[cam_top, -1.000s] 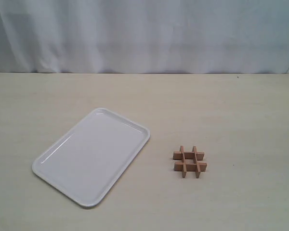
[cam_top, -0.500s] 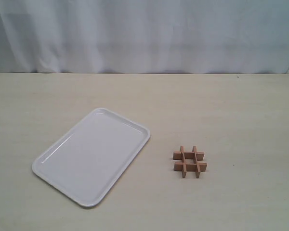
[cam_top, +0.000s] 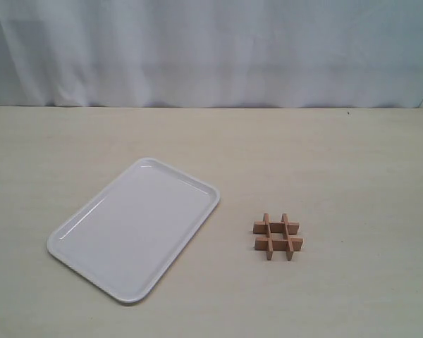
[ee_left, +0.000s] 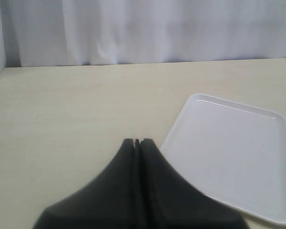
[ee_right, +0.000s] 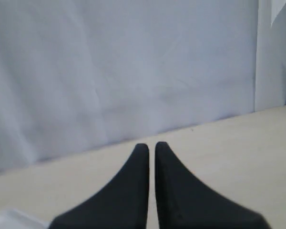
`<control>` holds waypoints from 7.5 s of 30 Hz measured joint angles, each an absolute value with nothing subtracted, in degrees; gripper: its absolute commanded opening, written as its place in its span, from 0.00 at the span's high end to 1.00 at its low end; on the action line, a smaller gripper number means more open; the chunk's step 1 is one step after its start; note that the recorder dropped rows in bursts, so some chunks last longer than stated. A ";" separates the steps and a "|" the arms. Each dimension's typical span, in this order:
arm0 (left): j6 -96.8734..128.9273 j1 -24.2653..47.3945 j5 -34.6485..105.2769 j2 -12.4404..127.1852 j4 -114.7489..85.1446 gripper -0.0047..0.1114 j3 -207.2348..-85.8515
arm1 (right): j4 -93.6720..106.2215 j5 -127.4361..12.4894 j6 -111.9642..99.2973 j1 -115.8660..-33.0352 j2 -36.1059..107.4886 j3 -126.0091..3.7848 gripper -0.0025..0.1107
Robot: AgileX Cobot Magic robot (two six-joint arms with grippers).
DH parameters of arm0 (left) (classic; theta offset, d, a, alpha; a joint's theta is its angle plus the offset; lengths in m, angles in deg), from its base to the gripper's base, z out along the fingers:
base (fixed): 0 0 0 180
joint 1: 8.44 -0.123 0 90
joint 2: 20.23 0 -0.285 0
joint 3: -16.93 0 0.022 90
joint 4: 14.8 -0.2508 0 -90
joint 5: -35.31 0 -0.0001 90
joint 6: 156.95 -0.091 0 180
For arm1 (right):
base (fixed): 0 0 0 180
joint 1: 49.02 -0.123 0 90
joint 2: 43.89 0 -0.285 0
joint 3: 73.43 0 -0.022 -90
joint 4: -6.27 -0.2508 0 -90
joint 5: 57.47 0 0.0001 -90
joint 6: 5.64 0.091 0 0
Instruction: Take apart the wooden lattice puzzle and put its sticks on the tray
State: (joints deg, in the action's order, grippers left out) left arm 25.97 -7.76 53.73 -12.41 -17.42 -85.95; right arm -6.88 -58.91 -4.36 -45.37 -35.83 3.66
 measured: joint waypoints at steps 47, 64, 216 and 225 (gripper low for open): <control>25.97 -7.76 53.73 -12.41 -17.42 0.96 -85.95 | -36.10 -54.99 -6.50 -45.28 6.93 -20.49 0.94; 25.97 -7.76 53.73 -12.41 -17.42 0.96 -85.95 | -19.04 -102.23 -27.77 -48.89 40.21 -56.84 0.94; 25.97 -7.76 54.54 -12.41 -17.42 0.96 -85.95 | -0.18 -121.98 -16.79 -79.67 109.75 -128.99 0.94; 25.97 -7.76 54.54 -12.41 -17.42 0.96 -85.95 | -0.18 -121.98 -16.79 -79.67 110.35 -128.99 0.94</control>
State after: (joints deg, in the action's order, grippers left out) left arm 25.97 -7.76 54.54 -12.41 -17.42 -85.95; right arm -0.18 -121.98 -16.79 -79.67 110.35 -128.99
